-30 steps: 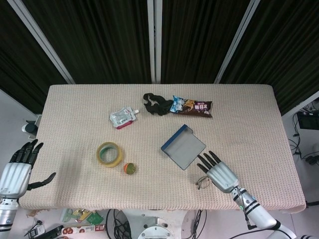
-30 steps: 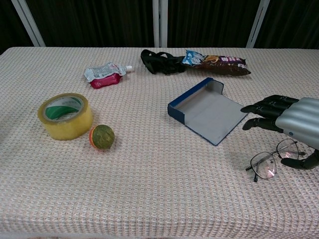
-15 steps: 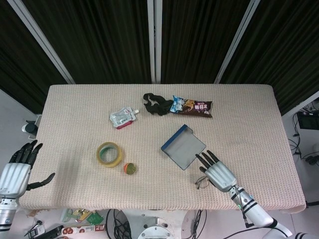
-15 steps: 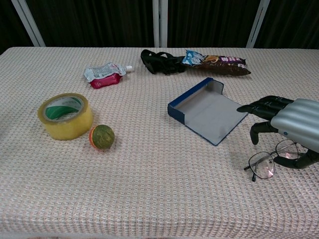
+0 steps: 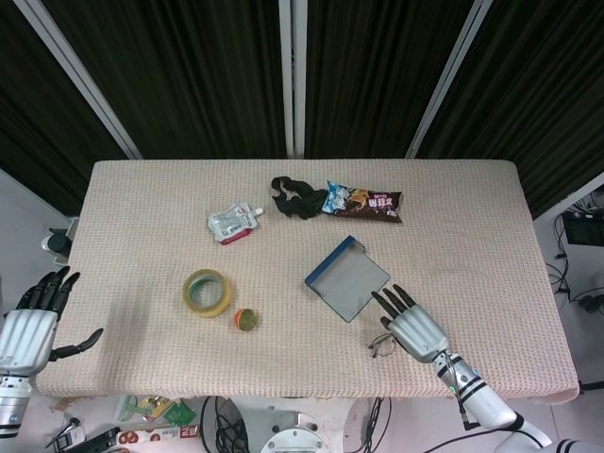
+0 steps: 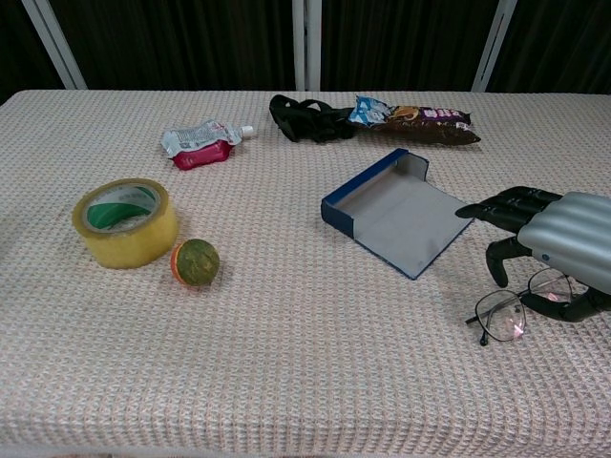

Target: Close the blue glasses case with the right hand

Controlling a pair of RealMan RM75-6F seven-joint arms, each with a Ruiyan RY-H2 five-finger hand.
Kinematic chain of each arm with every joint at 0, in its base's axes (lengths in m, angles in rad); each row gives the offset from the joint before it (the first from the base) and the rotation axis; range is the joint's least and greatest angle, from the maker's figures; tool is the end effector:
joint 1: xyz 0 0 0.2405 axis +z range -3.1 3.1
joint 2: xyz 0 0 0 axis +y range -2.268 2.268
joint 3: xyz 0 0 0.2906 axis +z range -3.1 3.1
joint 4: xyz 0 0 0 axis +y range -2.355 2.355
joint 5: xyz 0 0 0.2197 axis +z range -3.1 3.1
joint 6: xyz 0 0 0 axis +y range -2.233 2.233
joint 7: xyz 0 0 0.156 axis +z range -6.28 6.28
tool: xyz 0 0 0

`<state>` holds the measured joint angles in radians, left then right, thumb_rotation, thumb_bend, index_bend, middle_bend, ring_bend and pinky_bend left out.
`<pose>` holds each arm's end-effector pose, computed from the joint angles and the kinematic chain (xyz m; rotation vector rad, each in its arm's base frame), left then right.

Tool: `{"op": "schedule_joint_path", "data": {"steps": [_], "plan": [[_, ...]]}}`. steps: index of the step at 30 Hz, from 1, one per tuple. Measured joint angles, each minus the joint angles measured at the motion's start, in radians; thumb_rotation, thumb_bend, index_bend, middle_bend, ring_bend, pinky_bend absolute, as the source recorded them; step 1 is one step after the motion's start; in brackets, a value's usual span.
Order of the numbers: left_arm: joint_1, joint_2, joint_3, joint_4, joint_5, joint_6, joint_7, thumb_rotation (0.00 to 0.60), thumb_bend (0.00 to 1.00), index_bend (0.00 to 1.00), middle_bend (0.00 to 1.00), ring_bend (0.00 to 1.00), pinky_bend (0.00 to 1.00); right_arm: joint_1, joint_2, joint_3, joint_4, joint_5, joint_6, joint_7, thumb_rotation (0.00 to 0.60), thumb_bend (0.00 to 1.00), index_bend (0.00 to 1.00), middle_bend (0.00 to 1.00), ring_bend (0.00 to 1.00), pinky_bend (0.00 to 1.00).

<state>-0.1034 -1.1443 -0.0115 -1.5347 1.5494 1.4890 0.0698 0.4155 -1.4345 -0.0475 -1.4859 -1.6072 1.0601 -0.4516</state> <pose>-0.3522 0.1955 0.1558 -1.4893 -0.7997 -0.8313 -0.2700 -0.2523 -0.0159 2.1229 -0.5895 0.6849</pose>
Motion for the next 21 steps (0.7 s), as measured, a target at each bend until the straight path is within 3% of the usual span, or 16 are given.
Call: {"op": "schedule_joint_path", "data": {"steps": [21], "plan": [[0.001,0.006,0.002,0.006,-0.004,-0.009,-0.021,0.207,0.16,0.02,0.03,0.06,0.19,0.007,-0.002,-0.001,0.008,0.005,0.023,0.035,0.600,0.44,0.65,0.00,0.00,0.00]]}}
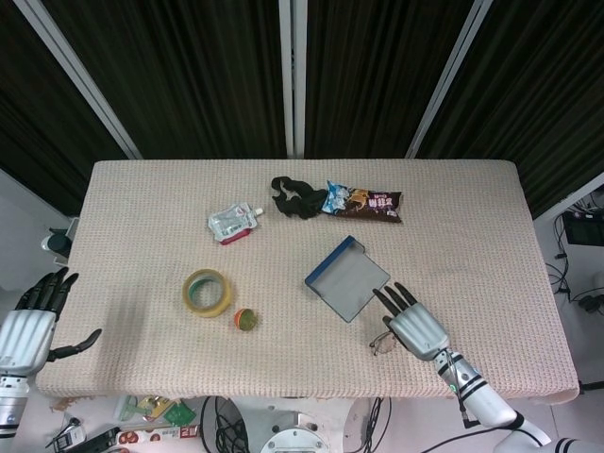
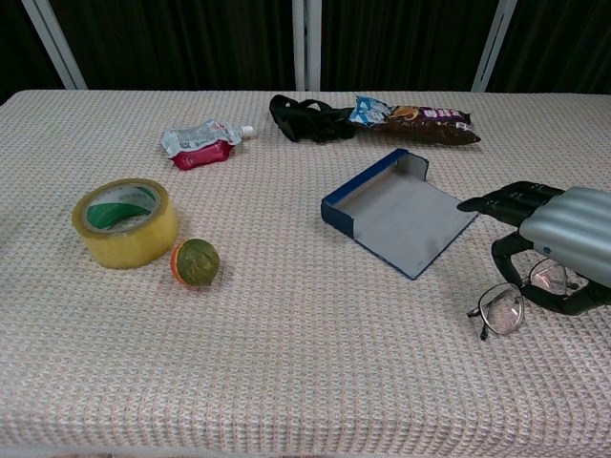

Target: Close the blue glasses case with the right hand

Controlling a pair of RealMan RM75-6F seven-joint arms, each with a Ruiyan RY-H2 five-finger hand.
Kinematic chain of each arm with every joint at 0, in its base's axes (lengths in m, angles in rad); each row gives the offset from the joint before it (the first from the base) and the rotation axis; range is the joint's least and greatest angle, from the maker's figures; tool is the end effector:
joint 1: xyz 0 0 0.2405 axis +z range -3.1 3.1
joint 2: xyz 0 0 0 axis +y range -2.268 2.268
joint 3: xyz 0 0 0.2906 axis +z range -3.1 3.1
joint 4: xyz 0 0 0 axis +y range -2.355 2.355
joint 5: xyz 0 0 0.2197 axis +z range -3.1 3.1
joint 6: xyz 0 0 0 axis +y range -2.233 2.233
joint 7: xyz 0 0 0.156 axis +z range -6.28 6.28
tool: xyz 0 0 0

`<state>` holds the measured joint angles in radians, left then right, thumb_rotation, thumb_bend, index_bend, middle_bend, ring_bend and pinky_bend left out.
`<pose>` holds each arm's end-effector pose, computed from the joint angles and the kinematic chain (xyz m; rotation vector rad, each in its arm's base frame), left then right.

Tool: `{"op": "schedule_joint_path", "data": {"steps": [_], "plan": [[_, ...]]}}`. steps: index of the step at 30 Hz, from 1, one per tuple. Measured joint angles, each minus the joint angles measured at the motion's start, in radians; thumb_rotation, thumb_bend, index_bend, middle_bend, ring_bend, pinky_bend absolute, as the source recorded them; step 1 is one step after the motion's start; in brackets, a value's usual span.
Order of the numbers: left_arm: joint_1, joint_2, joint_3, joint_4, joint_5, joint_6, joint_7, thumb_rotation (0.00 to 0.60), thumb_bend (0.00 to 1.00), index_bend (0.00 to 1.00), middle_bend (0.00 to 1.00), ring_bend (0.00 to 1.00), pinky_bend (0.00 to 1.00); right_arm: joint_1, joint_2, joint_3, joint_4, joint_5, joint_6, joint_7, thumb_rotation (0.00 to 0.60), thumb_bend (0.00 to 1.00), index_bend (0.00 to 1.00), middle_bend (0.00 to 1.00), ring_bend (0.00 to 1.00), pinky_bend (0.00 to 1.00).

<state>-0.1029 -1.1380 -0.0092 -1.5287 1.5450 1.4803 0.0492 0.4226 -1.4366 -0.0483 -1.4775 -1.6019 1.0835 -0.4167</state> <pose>-0.3555 0.1950 0.1576 -1.4881 -0.8166 -0.8275 -0.2692 -0.2565 -0.0130 2.0977 -0.6115 0.7170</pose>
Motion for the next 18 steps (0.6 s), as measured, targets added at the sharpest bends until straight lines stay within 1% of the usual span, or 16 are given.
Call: {"op": "schedule_joint_path", "data": {"steps": [4,10,13,18], "plan": [[0.002,0.001,0.000,0.003,0.000,0.003,-0.005,0.208,0.15,0.02,0.03,0.06,0.19,0.006,0.001,0.018,-0.006,-0.001,0.014,0.025,0.600,0.45,0.65,0.00,0.00,0.00],[0.006,0.012,0.001,0.006,0.001,0.008,-0.015,0.208,0.16,0.02,0.03,0.06,0.19,0.055,-0.026,0.086,0.001,0.046,-0.017,0.031,0.600,0.45,0.65,0.00,0.00,0.00],[0.006,0.016,0.004,0.009,0.004,0.006,-0.017,0.208,0.16,0.02,0.03,0.06,0.19,0.094,-0.066,0.126,0.029,0.078,-0.050,0.032,0.600,0.45,0.66,0.00,0.00,0.00],[0.005,0.013,0.008,0.023,0.006,-0.003,-0.032,0.208,0.16,0.02,0.03,0.06,0.19,0.166,-0.141,0.187,0.127,0.124,-0.103,0.041,0.600,0.45,0.66,0.00,0.00,0.00]]}}
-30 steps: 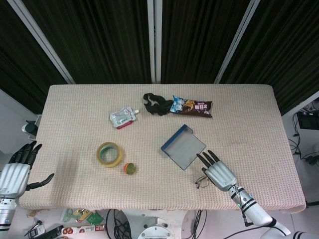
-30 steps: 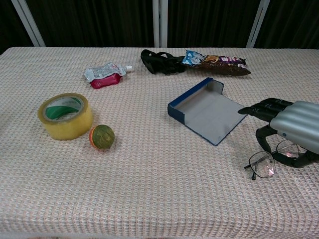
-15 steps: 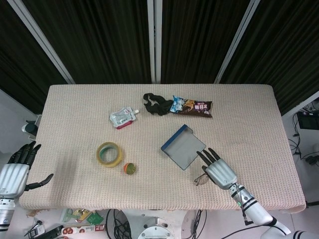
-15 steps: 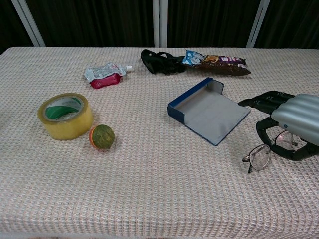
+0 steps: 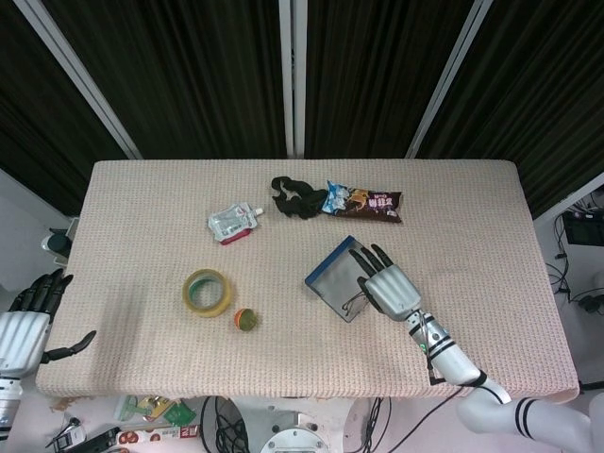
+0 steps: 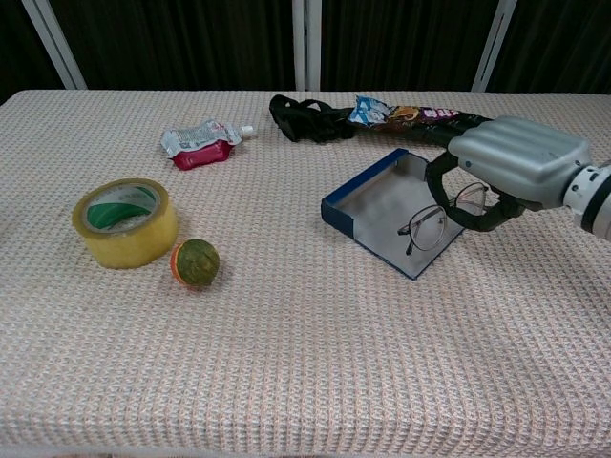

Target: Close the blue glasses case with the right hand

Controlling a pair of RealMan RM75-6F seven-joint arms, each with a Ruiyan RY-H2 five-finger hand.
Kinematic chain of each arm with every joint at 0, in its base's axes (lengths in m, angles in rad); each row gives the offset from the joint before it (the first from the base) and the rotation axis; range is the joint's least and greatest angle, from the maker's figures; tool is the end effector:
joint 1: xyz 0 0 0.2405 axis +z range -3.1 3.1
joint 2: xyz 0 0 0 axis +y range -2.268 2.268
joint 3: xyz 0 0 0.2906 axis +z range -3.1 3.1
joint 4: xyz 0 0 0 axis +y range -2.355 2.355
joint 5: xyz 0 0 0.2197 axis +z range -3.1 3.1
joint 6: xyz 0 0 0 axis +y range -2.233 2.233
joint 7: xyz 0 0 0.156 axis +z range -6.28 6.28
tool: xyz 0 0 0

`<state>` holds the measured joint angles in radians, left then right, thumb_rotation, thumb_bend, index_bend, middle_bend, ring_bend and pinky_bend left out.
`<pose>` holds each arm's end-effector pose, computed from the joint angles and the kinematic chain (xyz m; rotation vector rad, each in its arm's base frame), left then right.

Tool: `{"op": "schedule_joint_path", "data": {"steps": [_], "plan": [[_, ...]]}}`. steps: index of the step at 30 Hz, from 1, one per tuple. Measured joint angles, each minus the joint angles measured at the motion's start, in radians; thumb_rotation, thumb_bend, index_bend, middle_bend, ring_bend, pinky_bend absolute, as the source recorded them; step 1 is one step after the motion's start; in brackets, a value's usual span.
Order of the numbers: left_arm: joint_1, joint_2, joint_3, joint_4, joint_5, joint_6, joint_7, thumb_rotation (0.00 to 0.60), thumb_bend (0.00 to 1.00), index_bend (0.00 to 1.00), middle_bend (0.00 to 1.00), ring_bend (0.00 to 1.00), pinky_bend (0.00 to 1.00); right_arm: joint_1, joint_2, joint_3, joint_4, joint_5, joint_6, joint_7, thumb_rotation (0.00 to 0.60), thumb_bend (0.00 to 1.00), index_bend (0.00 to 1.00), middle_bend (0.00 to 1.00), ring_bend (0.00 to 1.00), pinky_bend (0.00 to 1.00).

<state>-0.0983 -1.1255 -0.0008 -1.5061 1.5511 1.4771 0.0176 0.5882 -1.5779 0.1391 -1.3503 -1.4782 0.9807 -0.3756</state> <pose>-0.3622 0.1919 0.1628 -1.4958 -0.8232 -0.8156 -0.2119 -0.3444 -0.0378 2.0036 -0.6248 0.8524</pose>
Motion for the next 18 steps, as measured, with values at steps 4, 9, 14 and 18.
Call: {"op": "schedule_joint_path", "data": {"steps": [4,9,14,18], "plan": [[-0.001,-0.005,0.002,0.013,0.000,-0.005,-0.012,0.216,0.16,0.02,0.03,0.06,0.19,0.068,-0.066,0.036,0.090,0.034,-0.046,-0.025,0.600,0.45,0.66,0.00,0.00,0.00],[0.000,-0.008,0.001,0.023,-0.009,-0.011,-0.026,0.218,0.16,0.02,0.03,0.06,0.19,0.129,-0.120,0.061,0.152,0.068,-0.079,-0.062,0.600,0.45,0.66,0.00,0.00,0.00],[0.000,-0.009,0.002,0.028,-0.006,-0.009,-0.033,0.218,0.15,0.02,0.03,0.06,0.19,0.151,-0.146,0.063,0.182,0.095,-0.090,-0.083,0.600,0.45,0.66,0.00,0.00,0.00],[0.001,-0.006,0.001,0.029,-0.007,-0.008,-0.036,0.217,0.16,0.02,0.03,0.06,0.19,0.158,-0.158,0.057,0.199,0.104,-0.089,-0.079,0.600,0.45,0.66,0.00,0.00,0.00]]}}
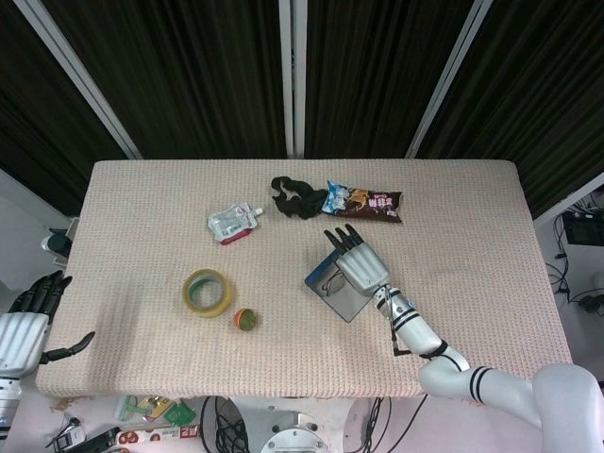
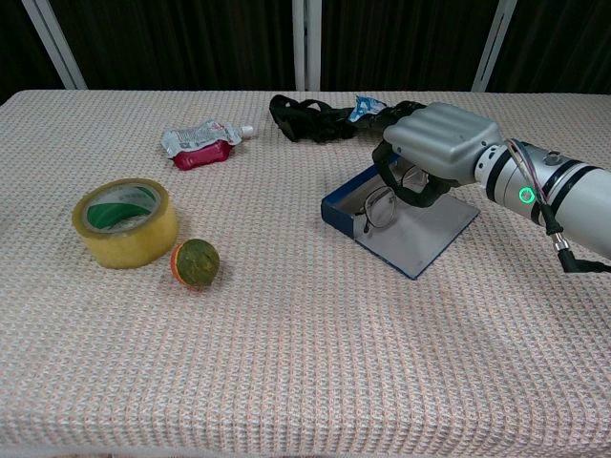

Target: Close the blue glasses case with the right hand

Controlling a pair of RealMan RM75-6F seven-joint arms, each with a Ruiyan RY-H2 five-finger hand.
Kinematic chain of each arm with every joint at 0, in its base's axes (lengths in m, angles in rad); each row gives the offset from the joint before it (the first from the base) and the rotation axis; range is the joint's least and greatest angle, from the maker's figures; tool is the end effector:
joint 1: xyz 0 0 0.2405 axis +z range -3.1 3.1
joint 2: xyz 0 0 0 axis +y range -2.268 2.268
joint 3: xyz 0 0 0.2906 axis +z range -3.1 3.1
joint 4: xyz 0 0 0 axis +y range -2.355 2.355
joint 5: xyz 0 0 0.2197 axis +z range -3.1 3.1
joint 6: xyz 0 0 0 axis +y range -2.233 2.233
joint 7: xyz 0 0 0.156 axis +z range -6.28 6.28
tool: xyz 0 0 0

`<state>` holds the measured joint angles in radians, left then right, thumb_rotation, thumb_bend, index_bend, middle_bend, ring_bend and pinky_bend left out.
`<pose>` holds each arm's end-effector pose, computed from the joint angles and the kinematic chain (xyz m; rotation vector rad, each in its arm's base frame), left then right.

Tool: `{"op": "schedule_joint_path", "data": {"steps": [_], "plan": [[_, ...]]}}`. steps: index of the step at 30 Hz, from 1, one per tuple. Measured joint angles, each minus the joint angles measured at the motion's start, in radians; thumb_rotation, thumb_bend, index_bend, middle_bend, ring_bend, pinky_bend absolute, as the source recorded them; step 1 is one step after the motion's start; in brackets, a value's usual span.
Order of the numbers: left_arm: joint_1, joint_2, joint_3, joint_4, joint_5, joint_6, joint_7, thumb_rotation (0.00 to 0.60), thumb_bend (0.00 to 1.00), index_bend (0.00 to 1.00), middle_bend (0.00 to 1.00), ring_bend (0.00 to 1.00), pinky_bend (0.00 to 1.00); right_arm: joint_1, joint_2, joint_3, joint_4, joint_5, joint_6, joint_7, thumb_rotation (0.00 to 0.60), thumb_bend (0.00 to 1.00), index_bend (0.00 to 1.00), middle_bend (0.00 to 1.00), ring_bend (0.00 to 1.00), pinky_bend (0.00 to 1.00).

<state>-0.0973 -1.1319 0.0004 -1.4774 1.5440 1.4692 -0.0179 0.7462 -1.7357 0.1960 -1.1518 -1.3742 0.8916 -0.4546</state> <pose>-0.3693 0.1918 0.1631 -1.4873 -0.8443 -0.8145 -0.1731 -0.3934 -0.0806 2.0215 -0.5366 0.7976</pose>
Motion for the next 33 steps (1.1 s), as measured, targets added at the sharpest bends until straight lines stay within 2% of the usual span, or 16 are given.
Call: {"op": "schedule_joint_path", "data": {"steps": [6,8,13,19,26,33], "plan": [[0.003,0.001,-0.001,0.003,-0.006,0.000,-0.006,0.218,0.15,0.02,0.03,0.06,0.19,0.011,-0.016,-0.009,0.024,0.009,0.005,0.006,0.600,0.45,0.64,0.00,0.00,0.00],[0.004,0.001,-0.001,0.005,-0.008,0.001,-0.008,0.219,0.15,0.02,0.02,0.06,0.19,0.014,-0.021,-0.013,0.030,0.012,0.006,0.006,0.600,0.45,0.57,0.00,0.00,0.00],[0.006,0.001,-0.003,0.010,-0.008,0.005,-0.012,0.222,0.15,0.02,0.01,0.06,0.19,0.017,-0.024,-0.020,0.035,0.007,0.022,0.015,0.600,0.44,0.33,0.00,0.00,0.00],[0.005,0.002,-0.003,0.008,-0.009,0.002,-0.013,0.243,0.15,0.02,0.01,0.06,0.19,0.016,-0.019,-0.038,0.037,-0.013,0.039,0.047,0.600,0.44,0.18,0.00,0.00,0.00],[0.008,0.001,-0.003,0.009,-0.011,0.003,-0.015,0.246,0.15,0.02,0.01,0.06,0.19,0.001,0.002,-0.064,0.019,-0.057,0.089,0.112,0.600,0.44,0.14,0.00,0.00,0.00],[0.010,-0.001,-0.001,0.011,-0.009,0.004,-0.017,0.251,0.15,0.02,0.01,0.06,0.19,-0.055,0.071,-0.121,-0.039,-0.124,0.180,0.179,0.600,0.34,0.10,0.00,0.00,0.00]]}}
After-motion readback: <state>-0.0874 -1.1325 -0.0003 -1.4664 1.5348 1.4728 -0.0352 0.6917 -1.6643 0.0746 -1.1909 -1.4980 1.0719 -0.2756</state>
